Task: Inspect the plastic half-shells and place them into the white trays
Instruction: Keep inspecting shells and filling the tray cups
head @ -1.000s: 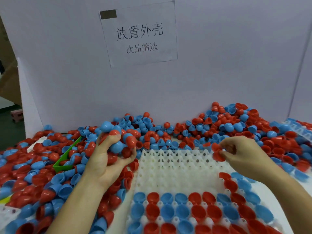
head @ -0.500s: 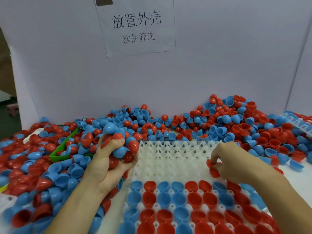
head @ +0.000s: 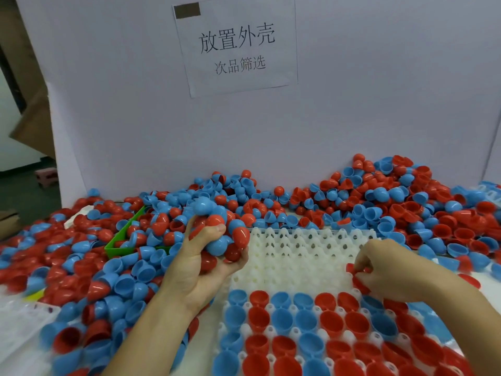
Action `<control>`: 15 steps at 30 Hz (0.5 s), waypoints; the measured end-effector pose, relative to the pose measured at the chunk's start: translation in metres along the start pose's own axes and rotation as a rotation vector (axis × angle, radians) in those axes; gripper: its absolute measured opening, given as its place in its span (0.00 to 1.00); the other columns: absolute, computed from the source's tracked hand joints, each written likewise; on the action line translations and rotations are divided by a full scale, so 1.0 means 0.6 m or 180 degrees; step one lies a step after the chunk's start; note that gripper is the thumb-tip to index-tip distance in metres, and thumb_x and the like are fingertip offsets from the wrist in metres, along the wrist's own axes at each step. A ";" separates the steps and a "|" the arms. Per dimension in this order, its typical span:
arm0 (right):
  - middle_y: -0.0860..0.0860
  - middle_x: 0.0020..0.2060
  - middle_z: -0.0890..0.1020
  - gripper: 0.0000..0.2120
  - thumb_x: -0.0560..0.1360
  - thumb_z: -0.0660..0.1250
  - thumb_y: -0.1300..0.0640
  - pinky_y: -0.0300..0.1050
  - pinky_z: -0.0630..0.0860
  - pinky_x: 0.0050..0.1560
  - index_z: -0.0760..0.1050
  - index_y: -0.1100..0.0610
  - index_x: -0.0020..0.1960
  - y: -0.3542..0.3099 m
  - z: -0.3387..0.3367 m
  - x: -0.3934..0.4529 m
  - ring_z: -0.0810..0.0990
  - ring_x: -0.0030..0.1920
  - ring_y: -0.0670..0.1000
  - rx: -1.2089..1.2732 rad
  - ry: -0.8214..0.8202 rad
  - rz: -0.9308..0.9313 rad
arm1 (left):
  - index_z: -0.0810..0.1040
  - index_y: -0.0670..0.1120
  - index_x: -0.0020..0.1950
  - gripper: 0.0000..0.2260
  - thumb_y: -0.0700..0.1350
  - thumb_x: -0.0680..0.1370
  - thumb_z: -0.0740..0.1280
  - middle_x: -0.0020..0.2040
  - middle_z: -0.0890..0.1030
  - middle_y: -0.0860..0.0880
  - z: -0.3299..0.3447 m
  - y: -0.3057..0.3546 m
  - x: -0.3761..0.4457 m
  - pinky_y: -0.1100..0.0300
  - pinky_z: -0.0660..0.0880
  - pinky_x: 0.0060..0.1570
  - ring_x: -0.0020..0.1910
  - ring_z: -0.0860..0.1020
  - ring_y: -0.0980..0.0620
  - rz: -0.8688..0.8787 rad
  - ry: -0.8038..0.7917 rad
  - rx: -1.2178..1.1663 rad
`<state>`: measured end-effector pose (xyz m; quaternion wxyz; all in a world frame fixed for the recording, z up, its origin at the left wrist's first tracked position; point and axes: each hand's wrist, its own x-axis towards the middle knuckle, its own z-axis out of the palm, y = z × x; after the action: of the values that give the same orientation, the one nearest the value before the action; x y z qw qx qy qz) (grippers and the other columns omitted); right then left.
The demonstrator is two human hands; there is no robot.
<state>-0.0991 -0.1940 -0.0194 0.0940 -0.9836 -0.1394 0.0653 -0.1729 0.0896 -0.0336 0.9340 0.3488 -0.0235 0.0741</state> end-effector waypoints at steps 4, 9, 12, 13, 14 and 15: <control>0.38 0.37 0.75 0.09 0.79 0.63 0.59 0.32 0.71 0.31 0.82 0.52 0.54 -0.007 -0.008 -0.001 0.77 0.36 0.40 0.0140 0.0506 -0.0218 | 0.74 0.49 0.69 0.38 0.34 0.60 0.78 0.61 0.78 0.40 0.003 -0.002 -0.002 0.44 0.79 0.44 0.49 0.83 0.43 -0.0092 -0.0053 0.0001; 0.41 0.34 0.77 0.08 0.80 0.65 0.54 0.32 0.72 0.33 0.80 0.50 0.57 -0.063 -0.008 -0.001 0.78 0.33 0.38 0.0873 0.1131 -0.0743 | 0.69 0.45 0.74 0.50 0.36 0.53 0.84 0.57 0.81 0.39 0.007 -0.002 -0.005 0.43 0.79 0.43 0.48 0.83 0.42 -0.0155 -0.0185 -0.0026; 0.42 0.43 0.81 0.09 0.80 0.64 0.52 0.34 0.78 0.39 0.78 0.48 0.59 -0.120 -0.028 0.008 0.81 0.41 0.41 0.1396 0.1087 -0.1057 | 0.67 0.44 0.76 0.52 0.36 0.54 0.84 0.58 0.80 0.39 0.006 0.000 -0.008 0.42 0.79 0.44 0.50 0.83 0.42 -0.0138 -0.0254 -0.0061; 0.43 0.45 0.82 0.09 0.80 0.64 0.51 0.36 0.80 0.41 0.77 0.47 0.60 -0.136 -0.037 0.013 0.82 0.42 0.42 0.1558 0.0967 -0.1115 | 0.66 0.45 0.76 0.52 0.36 0.55 0.84 0.59 0.80 0.39 0.005 0.001 -0.008 0.42 0.79 0.44 0.50 0.83 0.41 -0.0139 -0.0279 -0.0090; 0.43 0.46 0.83 0.09 0.80 0.65 0.50 0.38 0.81 0.42 0.75 0.46 0.60 -0.151 -0.044 0.016 0.83 0.42 0.42 0.1694 0.0809 -0.1155 | 0.66 0.45 0.77 0.52 0.35 0.55 0.84 0.59 0.81 0.39 0.004 0.001 -0.008 0.42 0.79 0.45 0.50 0.83 0.41 -0.0149 -0.0316 -0.0120; 0.43 0.47 0.83 0.11 0.80 0.65 0.49 0.39 0.82 0.43 0.74 0.45 0.61 -0.163 -0.050 0.020 0.84 0.42 0.42 0.1786 0.0656 -0.1186 | 0.66 0.45 0.77 0.52 0.35 0.56 0.84 0.59 0.80 0.38 0.004 0.001 -0.009 0.41 0.79 0.45 0.51 0.83 0.41 -0.0162 -0.0355 -0.0145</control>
<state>-0.1090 -0.1033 0.0283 0.3845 -0.8785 -0.2829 -0.0169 -0.1781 0.0881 -0.0320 0.9405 0.3316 -0.0683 0.0303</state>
